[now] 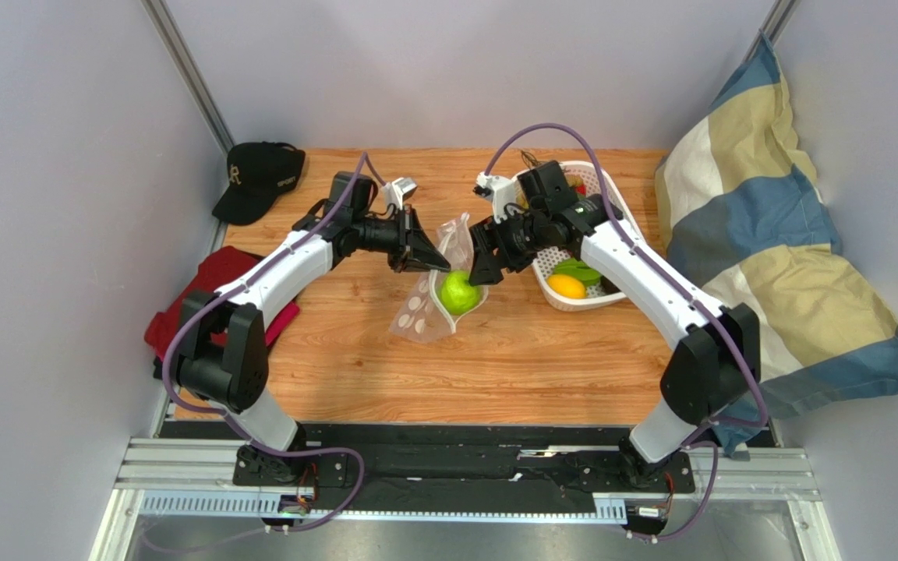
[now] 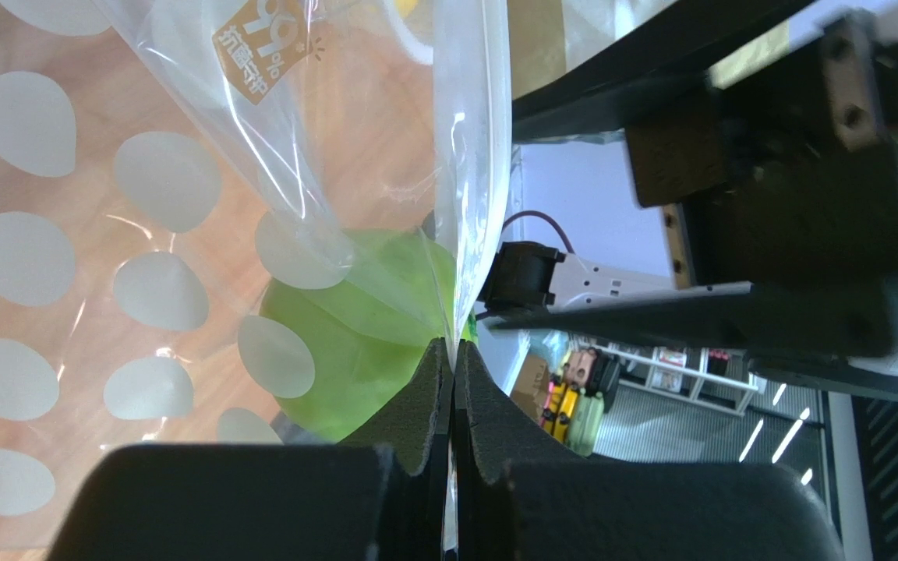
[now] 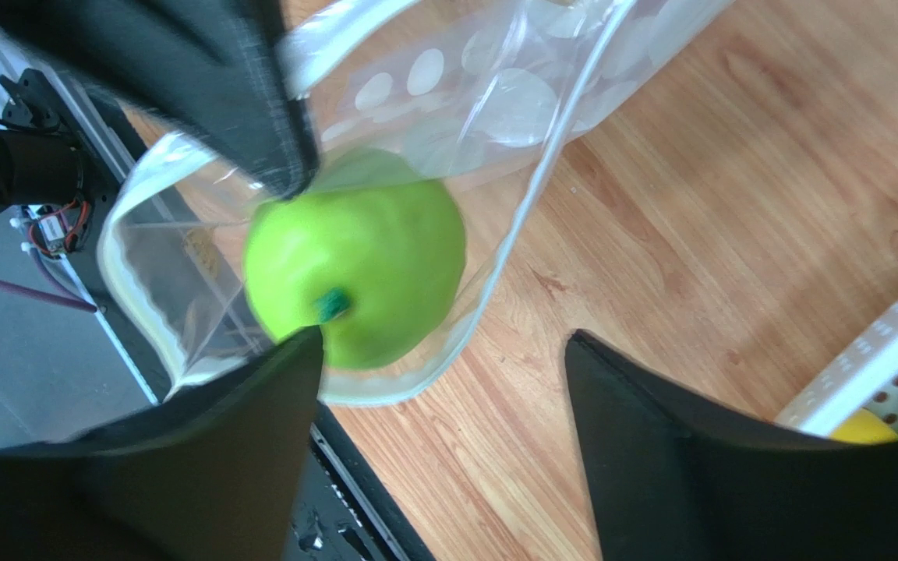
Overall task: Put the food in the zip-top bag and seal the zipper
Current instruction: Adjust the zipper food storage bag at the center of the board.
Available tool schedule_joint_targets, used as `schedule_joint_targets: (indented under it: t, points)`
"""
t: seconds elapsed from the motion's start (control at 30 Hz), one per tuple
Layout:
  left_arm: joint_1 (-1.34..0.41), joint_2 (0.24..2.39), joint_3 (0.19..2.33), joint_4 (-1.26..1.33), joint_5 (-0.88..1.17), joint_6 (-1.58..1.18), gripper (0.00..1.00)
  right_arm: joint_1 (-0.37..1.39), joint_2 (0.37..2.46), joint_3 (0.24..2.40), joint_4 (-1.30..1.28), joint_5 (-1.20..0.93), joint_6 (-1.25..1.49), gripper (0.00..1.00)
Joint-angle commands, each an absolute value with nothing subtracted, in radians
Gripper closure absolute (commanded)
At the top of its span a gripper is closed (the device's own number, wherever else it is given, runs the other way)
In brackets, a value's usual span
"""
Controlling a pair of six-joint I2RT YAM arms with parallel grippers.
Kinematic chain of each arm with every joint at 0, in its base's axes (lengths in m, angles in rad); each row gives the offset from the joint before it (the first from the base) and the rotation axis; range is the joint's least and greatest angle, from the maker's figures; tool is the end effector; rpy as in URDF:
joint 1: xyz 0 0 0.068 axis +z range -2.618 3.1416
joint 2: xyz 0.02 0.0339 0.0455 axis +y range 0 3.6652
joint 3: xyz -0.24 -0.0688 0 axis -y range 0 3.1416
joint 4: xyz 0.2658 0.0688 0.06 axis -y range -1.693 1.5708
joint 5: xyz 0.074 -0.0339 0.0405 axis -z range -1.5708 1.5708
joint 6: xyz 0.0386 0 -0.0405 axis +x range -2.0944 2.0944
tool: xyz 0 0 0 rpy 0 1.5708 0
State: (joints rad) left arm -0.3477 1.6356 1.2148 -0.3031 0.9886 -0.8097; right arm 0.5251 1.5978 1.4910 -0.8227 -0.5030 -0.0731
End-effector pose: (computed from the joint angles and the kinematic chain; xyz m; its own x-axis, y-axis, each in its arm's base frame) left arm 0.3406 -0.1577 0.2361 -0.9911 -0.0643 -0.1162 0.0841 0.3729 -0.9241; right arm 0.3036 0.1974 0.2983 -0.6412 -0.4454 -0.6248 -0.7375 0.5826 0.3416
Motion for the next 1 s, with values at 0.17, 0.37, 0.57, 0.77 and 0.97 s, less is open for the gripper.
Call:
schedule_joint_targets:
  t: [0.17, 0.37, 0.57, 0.77, 0.97]
  points:
    - [-0.319, 1.557, 1.220, -0.304, 1.002, -0.809, 1.00, 0.493, 1.675, 1.499, -0.762, -0.601, 0.057, 0.97]
    - [-0.290, 1.496, 1.364, -0.720, 0.717, -0.475, 1.00, 0.477, 1.626, 1.534, -0.816, -0.581, 0.029, 1.00]
    - [-0.293, 1.471, 1.434, -0.975, 0.454, -0.313, 1.00, 0.476, 1.680, 1.586, -0.911, -0.500, -0.075, 1.00]
    - [-0.281, 1.494, 1.431, -1.031, 0.446, -0.256, 1.00, 0.468, 1.814, 1.715, -0.991, -0.427, -0.166, 1.00]
    - [-0.258, 1.390, 1.385, -0.911, 0.538, -0.274, 1.00, 0.426, 1.844, 1.795, -1.083, -0.488, -0.219, 1.00]
